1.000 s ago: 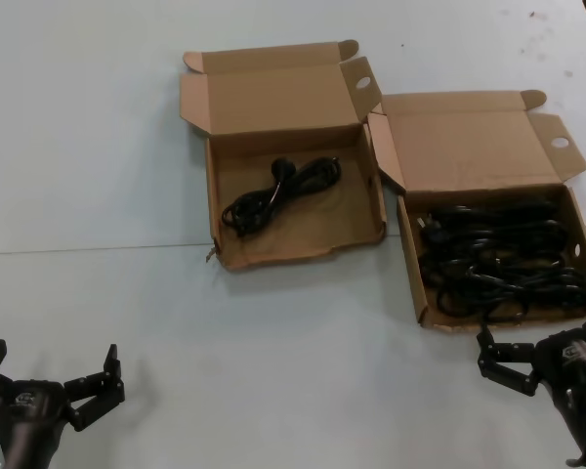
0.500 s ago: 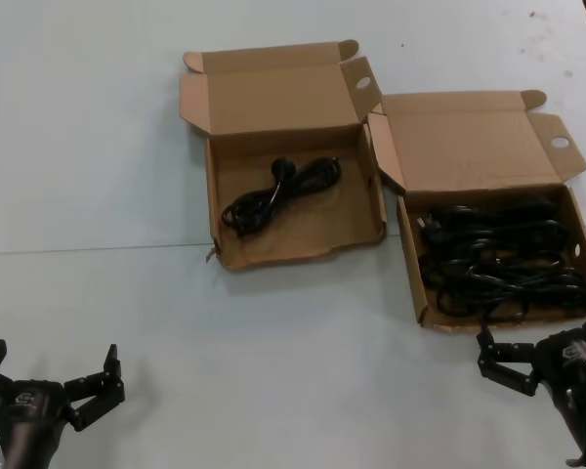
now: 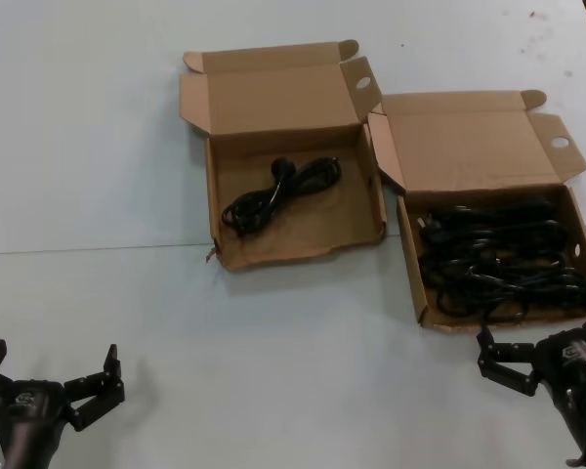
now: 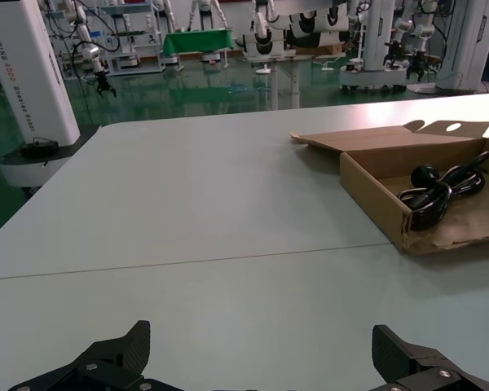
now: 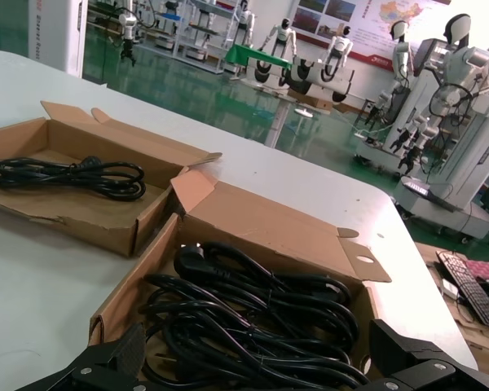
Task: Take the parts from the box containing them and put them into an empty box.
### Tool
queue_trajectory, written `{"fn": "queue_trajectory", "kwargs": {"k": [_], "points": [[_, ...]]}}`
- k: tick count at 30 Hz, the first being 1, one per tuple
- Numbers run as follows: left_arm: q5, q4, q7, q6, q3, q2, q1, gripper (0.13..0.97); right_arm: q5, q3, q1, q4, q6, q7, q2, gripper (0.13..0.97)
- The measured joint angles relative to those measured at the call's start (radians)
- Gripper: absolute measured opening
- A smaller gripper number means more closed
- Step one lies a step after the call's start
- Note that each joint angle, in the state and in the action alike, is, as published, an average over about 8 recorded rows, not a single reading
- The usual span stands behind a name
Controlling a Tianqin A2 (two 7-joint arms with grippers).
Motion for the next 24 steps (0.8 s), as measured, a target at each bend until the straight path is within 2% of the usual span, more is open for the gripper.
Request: {"fn": "queue_trajectory", "kwargs": {"k": [24], "points": [[0.0, 0.0, 0.0, 0.0, 0.0, 0.0, 0.0, 0.966, 0.0, 0.0, 0.0, 0.0, 0.0, 0.0, 0.0, 0.966]]}}
